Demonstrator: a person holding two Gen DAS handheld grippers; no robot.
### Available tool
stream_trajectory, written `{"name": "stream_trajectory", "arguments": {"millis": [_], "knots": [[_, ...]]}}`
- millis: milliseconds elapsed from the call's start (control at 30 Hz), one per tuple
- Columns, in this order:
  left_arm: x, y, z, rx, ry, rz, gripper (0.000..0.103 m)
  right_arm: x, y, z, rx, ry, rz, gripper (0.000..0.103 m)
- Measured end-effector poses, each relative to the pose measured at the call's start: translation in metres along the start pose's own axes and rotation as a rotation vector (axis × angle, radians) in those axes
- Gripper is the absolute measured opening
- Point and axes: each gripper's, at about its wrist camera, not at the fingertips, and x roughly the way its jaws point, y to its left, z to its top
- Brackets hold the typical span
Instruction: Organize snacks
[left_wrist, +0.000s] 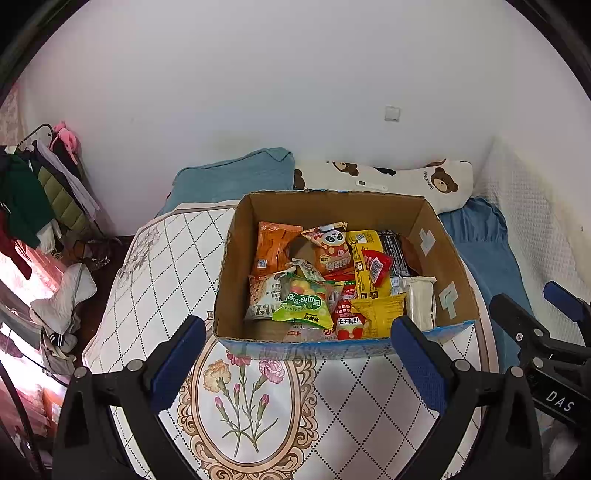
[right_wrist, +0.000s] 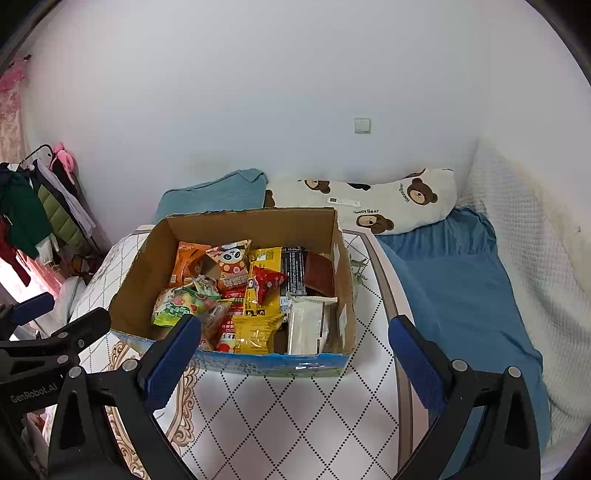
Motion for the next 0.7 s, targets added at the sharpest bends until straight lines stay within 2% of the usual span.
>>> {"name": "stream_trajectory", "arguments": {"millis": [700], "knots": [[0.0028, 0.0033, -0.0062, -0.011, 0.004, -0.003, 0.103, -0.0015, -0.0041, 0.0031, -0.003, 0.001, 0.005, 0.103]]}}
